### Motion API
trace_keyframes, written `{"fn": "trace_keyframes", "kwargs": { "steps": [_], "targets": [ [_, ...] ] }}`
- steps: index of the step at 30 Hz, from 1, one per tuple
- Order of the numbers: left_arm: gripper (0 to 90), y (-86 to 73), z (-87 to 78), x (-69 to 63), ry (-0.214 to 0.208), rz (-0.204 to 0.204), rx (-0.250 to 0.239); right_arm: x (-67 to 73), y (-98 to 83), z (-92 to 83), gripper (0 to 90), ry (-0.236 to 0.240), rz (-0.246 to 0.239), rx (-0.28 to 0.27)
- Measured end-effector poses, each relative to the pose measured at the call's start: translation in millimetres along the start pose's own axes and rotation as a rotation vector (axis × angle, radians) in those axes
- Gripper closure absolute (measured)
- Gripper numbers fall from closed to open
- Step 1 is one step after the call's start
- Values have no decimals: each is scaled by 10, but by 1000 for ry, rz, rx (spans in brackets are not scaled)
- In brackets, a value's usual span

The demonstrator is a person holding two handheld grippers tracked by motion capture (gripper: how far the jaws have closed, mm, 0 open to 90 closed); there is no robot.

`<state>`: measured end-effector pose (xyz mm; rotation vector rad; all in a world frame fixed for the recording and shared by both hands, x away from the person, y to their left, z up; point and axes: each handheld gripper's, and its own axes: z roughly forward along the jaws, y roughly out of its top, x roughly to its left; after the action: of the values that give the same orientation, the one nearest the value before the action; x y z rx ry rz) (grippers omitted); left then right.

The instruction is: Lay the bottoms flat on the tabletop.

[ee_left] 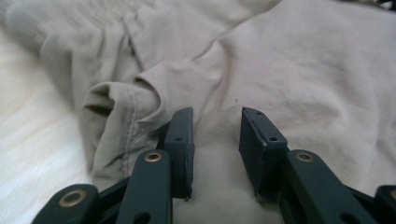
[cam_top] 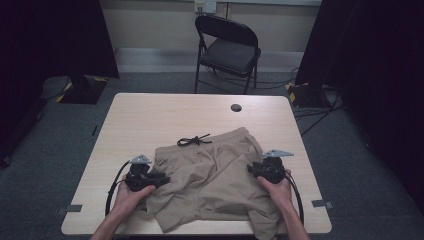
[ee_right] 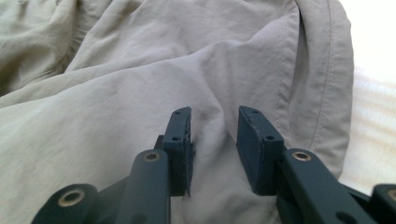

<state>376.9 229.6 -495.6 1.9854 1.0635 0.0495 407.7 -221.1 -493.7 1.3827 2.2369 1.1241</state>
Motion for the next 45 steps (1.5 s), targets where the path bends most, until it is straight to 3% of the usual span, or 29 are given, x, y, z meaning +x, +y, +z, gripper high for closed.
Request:
{"fn": "trace_keyframes", "kwargs": {
  "steps": [11, 19, 21, 23, 27, 29, 32, 34, 38, 39, 43, 45],
  "targets": [
    [660, -72, -94, 120, 10, -43, -41, 200, -237, -220, 661, 37, -34, 7],
    [646, -107, -118, 50, 14, -22, -26, 315, -380, -355, 660, 78, -20, 13],
    [646, -174, -171, -14, 6, 3, -12, 395, -434, -404, 657, 86, -38, 23],
    [646, -225, -208, -61, -3, 1, -6, 436, -473, -437, 657, 103, -38, 25],
    [627, -284, -277, -161, -10, 28, 30, 488, -507, -484, 637, 117, -57, 41],
    [622, -287, -293, -161, -14, 25, 26, 485, -505, -485, 623, 126, -58, 44],
    [612, -227, -370, -145, -30, 14, -1, 448, -445, -476, 578, 108, -73, 48],
    [612, -83, -487, -121, -46, -1, -65, 360, -324, -485, 544, 107, -52, 11],
    [609, 100, -559, -51, -31, 8, -97, 260, -152, -456, 511, 89, -40, -17],
    [609, 199, -554, 32, -28, -9, -108, 176, -32, -417, 499, 72, -29, -34],
    [632, 295, -502, 185, -12, -41, -123, 40, 118, -334, 477, 35, -12, -57],
    [652, 310, -386, 361, 2, -93, -118, -105, 214, -241, 457, 15, 19, -60]
  ]
}}
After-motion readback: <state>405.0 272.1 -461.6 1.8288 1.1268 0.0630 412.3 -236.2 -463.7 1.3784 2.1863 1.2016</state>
